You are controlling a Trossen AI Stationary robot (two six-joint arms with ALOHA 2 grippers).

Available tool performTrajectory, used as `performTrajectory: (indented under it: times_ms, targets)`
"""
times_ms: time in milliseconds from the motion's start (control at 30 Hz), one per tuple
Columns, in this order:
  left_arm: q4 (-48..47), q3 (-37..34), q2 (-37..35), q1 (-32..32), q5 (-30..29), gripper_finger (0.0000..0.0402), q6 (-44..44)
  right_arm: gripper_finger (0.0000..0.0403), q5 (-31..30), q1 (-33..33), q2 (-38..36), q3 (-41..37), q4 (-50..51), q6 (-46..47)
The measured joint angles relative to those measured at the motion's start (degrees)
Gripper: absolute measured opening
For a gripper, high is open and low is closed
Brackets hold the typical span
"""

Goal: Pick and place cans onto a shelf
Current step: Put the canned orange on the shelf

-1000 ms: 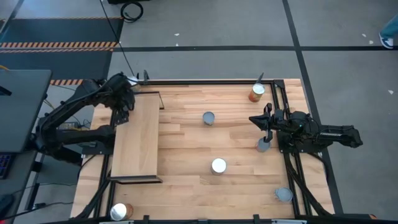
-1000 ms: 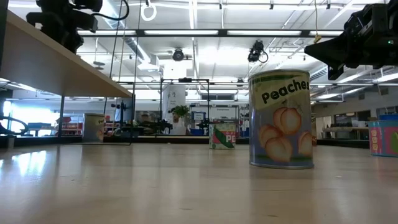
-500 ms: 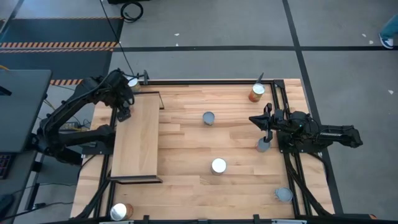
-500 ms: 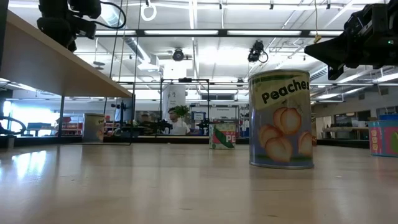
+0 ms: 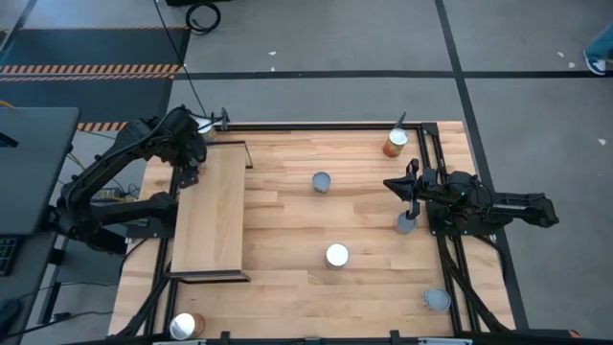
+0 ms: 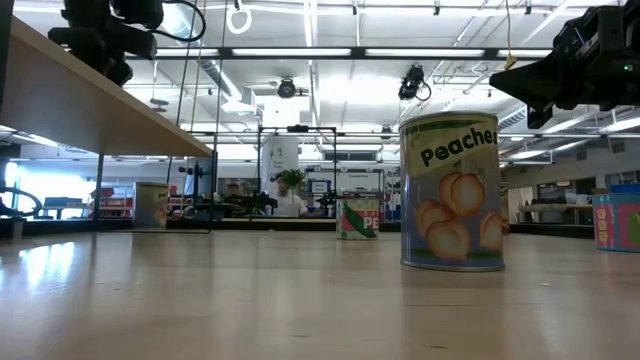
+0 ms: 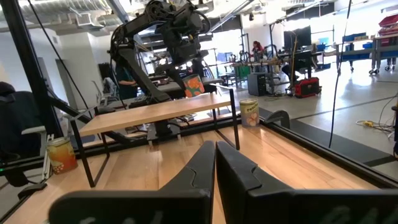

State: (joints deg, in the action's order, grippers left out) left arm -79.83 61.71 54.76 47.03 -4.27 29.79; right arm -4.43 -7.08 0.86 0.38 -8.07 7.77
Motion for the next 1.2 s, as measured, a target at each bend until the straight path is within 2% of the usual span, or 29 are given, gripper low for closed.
performTrajectory:
  times_ms: [267, 533, 700, 867, 1033, 1100, 1200]
  targets:
    - [0.2, 0.0, 0.0, 0.04, 4.58, 0.0311, -2.48, 0.002, 0.0, 0.0, 0.0, 0.0, 0.01, 0.0]
    - [0.32, 0.0, 0.02, 0.07, 2.95, 0.0314, -1.87, 0.002, 0.0, 0.01, 0.0, 0.0, 0.01, 0.0]
    - [0.17, 0.0, 0.02, 0.04, 3.01, 0.0313, 2.91, 0.002, 0.0, 0.0, 0.0, 0.0, 0.0, 0.0]
    - [-0.99, 0.0, 0.16, 0.04, 2.75, 0.0283, 7.91, 0.002, 0.02, 0.01, 0.0, 0.0, 0.0, 0.0]
    - [1.97, 0.07, 0.35, 0.07, 0.3, 0.0282, 5.16, 0.002, 0.0, -0.01, 0.0, 0.0, 0.0, 0.0]
    - [2.84, 0.07, 0.37, 0.07, -0.06, 0.0305, 3.4, 0.002, 0.01, -0.01, 0.0, 0.0, 0.01, 0.0]
    - [2.09, 0.07, 0.37, 0.06, -1.21, 0.036, 2.12, 0.002, 0.01, 0.0, 0.0, 0.0, 0.01, 0.0]
